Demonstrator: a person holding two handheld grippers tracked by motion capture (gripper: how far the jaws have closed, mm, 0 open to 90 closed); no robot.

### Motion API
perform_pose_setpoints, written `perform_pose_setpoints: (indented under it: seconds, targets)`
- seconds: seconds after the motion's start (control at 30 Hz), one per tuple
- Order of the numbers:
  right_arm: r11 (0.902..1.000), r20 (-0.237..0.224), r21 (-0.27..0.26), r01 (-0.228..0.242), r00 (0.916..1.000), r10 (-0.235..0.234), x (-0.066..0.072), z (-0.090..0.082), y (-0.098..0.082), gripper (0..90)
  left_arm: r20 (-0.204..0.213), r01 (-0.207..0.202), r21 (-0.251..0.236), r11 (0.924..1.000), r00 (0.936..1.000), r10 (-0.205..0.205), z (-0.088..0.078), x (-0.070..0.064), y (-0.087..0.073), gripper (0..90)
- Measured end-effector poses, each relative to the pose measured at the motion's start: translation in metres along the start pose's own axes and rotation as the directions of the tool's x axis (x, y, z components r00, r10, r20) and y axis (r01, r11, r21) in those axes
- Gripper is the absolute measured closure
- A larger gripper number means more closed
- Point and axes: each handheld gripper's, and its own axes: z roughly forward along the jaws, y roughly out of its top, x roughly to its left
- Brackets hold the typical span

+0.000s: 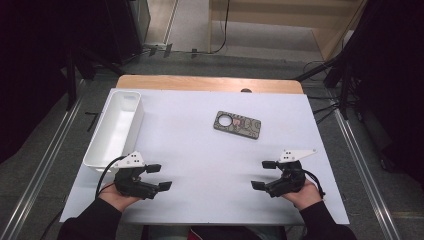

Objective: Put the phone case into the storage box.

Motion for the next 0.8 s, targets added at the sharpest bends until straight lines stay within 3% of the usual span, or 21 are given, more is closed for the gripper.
perform_pose_setpoints:
  seconds: [0.8]
  targets:
    - [0.9998,0.008,-0.018,-0.011,0.9999,0.011,-0.0066,0.0008,0.005,3.8,0.002,0.007,0.001,1.0,1.0,-0.007,0.001,0.0006,-0.0001,21.5]
